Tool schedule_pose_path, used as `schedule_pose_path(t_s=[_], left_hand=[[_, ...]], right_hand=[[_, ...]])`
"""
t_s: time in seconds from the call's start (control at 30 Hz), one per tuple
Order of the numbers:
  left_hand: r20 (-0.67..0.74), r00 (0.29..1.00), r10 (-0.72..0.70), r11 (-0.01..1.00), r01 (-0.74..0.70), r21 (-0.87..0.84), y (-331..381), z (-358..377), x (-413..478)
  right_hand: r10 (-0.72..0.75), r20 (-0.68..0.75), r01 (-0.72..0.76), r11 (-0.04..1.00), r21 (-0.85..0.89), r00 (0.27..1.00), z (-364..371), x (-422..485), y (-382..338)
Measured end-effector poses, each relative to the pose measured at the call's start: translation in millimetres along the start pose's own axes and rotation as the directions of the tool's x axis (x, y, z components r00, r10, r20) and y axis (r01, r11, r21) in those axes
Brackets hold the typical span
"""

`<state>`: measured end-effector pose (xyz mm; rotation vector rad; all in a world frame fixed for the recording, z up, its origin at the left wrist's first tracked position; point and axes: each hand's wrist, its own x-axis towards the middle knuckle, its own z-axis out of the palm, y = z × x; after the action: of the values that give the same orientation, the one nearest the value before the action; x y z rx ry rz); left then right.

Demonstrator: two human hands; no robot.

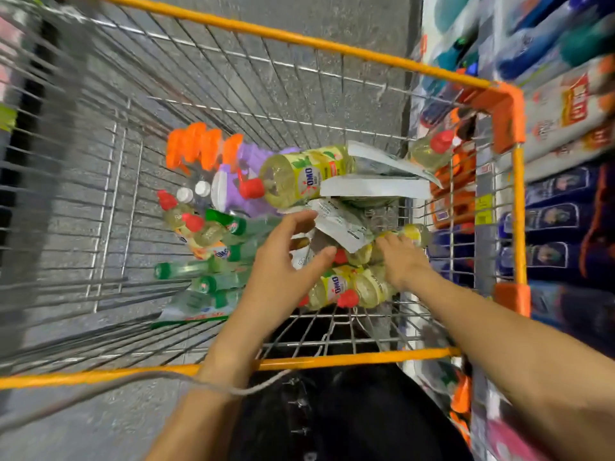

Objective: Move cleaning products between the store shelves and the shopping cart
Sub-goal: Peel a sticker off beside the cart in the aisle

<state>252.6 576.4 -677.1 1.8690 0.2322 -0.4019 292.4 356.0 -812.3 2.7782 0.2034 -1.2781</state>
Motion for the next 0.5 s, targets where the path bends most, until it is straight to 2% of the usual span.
schedule_pose_path(t_s=[0.17, 0.27, 0.4, 0.5], left_hand=[[-0.002, 1.000, -0.019, 0.999, 0.019, -0.043, -18, 1, 2], [0.023, 0.999, -0.025, 0.999, 0.026, -0.042, -22, 3, 1], [0.013, 1.000, -0.018, 0.999, 0.018, -0.043, -24, 3, 1], [0.019, 1.000, -0.018, 0.999, 0.018, -0.031, -24, 4, 1]], right_hand=[[0.010, -0.083, -0.018, 0.994, -0.103, 0.997, 13, 32, -1], [0.012, -0.068, -0.025, 0.980, -0.198, 0.998, 12, 48, 0], [0.034, -0.013, -0.035, 0.997, -0.070, 0.999, 15, 66, 16], [-0.003, -0.033, 0.003, 1.000, -0.001, 0.999, 15, 64, 26]])
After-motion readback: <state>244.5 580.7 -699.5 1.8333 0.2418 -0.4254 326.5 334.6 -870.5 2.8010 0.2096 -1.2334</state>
